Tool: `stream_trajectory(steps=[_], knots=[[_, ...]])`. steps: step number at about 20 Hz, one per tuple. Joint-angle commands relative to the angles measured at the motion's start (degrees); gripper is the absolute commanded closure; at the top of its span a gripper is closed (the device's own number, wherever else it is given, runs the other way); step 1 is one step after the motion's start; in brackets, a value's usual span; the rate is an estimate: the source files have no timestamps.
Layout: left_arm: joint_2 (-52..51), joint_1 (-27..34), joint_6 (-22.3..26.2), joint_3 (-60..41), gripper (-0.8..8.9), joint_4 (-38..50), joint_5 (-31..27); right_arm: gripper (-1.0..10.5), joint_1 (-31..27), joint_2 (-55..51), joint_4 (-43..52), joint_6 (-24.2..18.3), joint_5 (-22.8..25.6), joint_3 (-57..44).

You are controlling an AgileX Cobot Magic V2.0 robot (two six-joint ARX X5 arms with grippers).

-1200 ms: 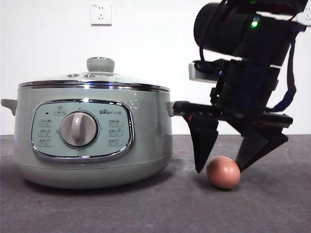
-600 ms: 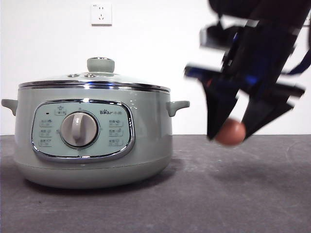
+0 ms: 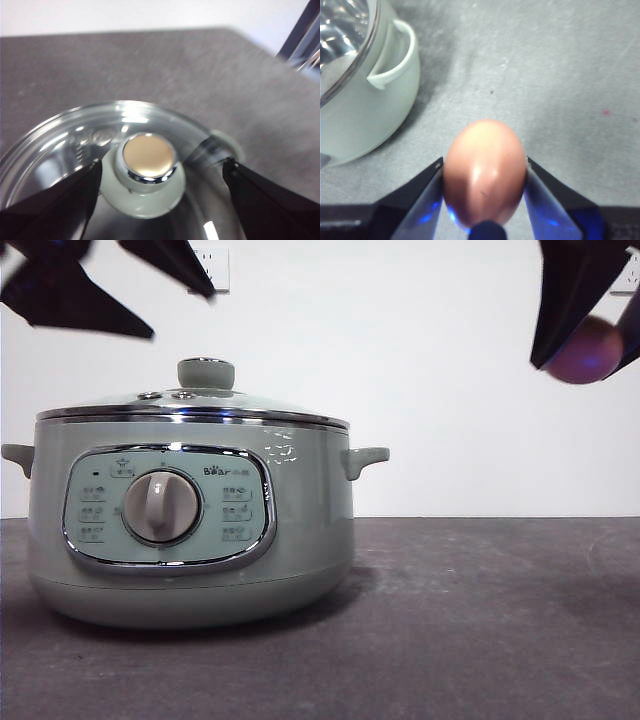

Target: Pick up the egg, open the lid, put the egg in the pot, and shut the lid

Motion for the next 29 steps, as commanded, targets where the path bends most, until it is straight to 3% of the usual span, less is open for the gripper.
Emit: stream_trajectory(steps=[1, 7, 14, 21, 29], knots=[[4.55, -2.10, 5.16, 3.82, 4.04, -0.90, -5.20, 9.5, 0.04, -0.77, -0.87, -0.22, 0.28, 0.09], [14.95, -2.38, 7.15, 12.90, 4.04, -6.99, -6.78, 9.5, 0.04, -0.90, -3.50, 0.42, 0.28, 0.09], [17.33, -2.80, 7.32, 13.05, 4.19, -10.45, -6.80, 9.5, 0.04, -0.90, -3.45, 0.42, 0.37, 0.09], [17.33, -2.80, 7.32, 13.07, 8.15, -6.71, -6.78, 9.5, 0.04, -0.90, -3.08, 0.85, 0.39, 0.09], [15.04, -2.78, 7.56, 17.14, 8.22, -7.69, -6.93, 9.5, 0.13, -0.87, 3.30, 0.70, -2.03, 0.15]])
